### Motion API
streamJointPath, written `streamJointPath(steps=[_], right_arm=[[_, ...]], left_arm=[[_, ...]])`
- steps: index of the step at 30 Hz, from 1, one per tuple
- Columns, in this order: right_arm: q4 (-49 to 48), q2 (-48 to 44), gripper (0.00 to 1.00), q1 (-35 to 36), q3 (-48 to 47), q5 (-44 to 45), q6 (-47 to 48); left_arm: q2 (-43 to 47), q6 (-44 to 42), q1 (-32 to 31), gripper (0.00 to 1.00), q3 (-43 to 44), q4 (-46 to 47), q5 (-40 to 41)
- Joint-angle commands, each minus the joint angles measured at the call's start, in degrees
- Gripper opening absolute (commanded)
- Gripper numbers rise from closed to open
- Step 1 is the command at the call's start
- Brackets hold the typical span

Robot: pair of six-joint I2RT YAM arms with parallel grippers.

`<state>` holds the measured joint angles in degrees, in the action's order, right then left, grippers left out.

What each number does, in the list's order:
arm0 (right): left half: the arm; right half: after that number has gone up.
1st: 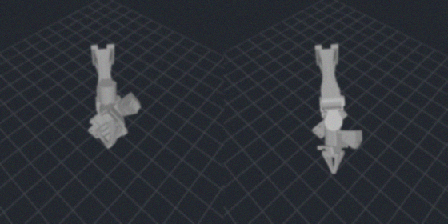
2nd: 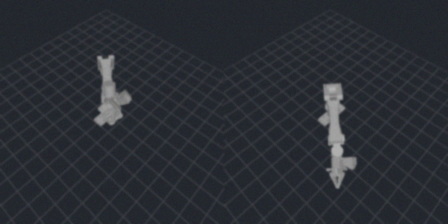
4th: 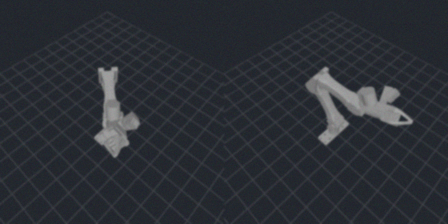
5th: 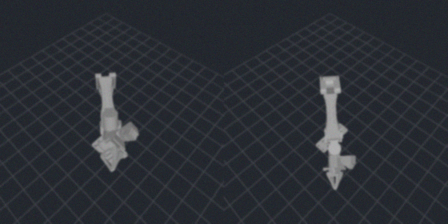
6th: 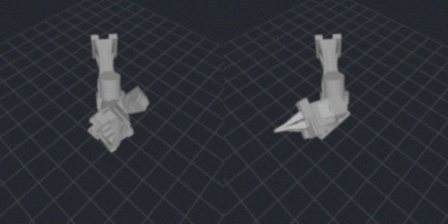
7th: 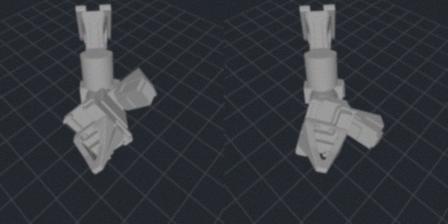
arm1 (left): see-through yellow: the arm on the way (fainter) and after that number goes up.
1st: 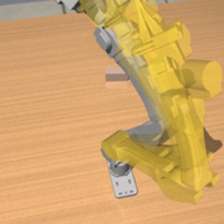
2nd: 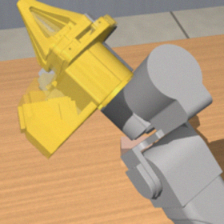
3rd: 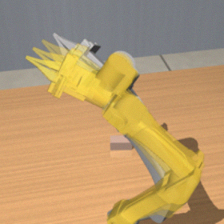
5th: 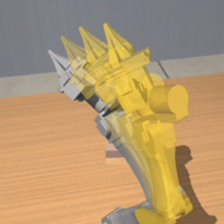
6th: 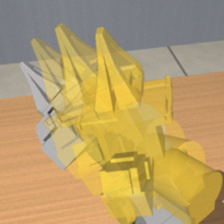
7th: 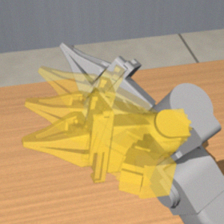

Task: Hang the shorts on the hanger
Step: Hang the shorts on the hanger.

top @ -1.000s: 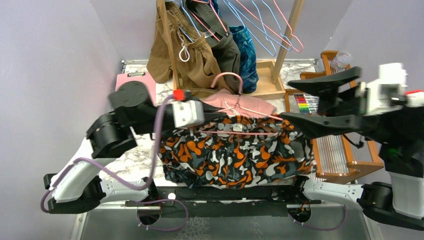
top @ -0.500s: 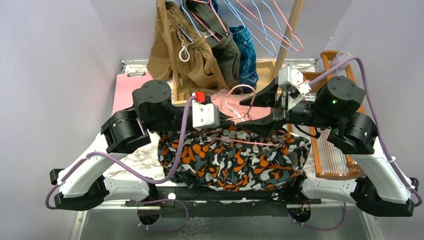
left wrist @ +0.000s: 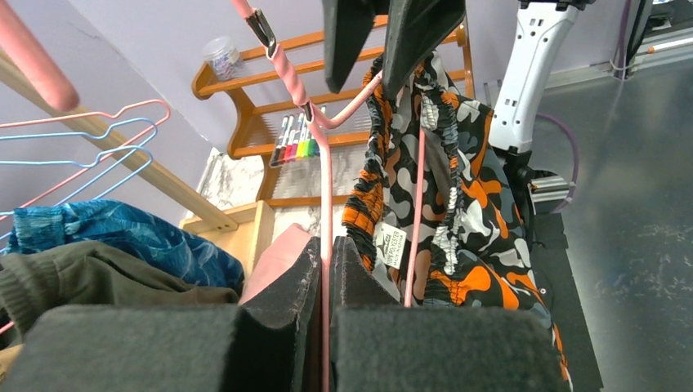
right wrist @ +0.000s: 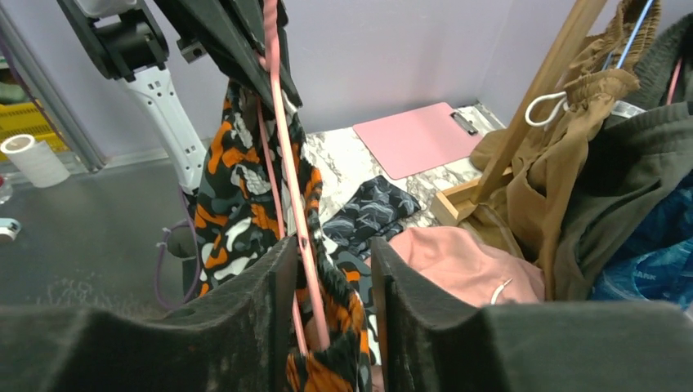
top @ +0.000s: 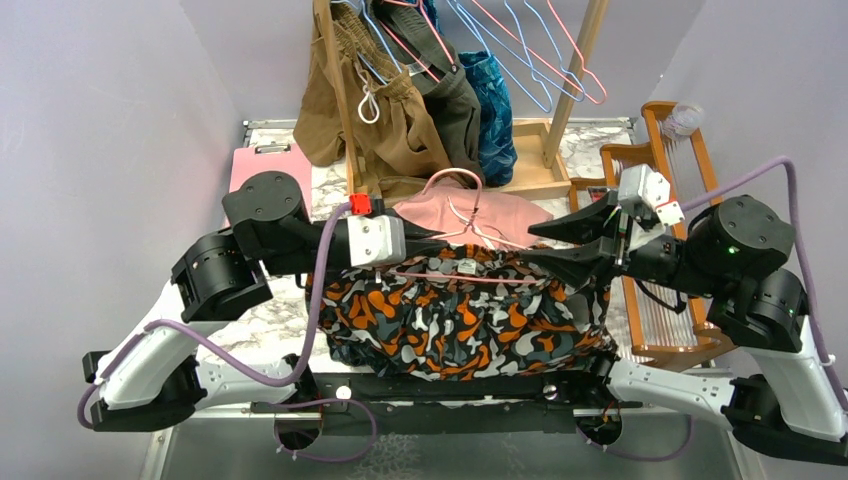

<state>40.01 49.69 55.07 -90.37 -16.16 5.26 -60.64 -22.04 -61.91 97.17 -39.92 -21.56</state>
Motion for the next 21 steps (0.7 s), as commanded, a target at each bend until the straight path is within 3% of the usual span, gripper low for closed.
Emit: streamJointPath(steps=[1,9,13,16,19,21], right_arm=[[3.7,-1.4,0.37,0.0,1.1,4.2,-0.7],[6.2,-3.4,0.27,0.0,1.4,6.2,-1.3],[6.9,-3.9,0.27,0.0,0.9,6.5,-1.6],[6.3,-3.4,0.39,0.0,-0.3,5.3,-2.1],[3.6,-2.5,0.6,0.0,-2.6,2.8,-3.5],[1.2,-1.6,0.65,0.0,-4.0,0.2,-4.3]], left_arm=[[2.3,-0.7,-0.1,0.0,-0.6,3.2,3.1],[4.9,0.5,-0.2,0.0,-0.5,4.0,4.5],[5.6,1.0,-0.2,0.0,-0.6,4.1,4.4],[5.5,1.2,-0.1,0.0,-0.9,4.1,3.8],[5.3,1.4,-0.2,0.0,-1.5,4.1,3.3],[4.9,1.6,-0.2,0.0,-1.9,4.1,2.4]])
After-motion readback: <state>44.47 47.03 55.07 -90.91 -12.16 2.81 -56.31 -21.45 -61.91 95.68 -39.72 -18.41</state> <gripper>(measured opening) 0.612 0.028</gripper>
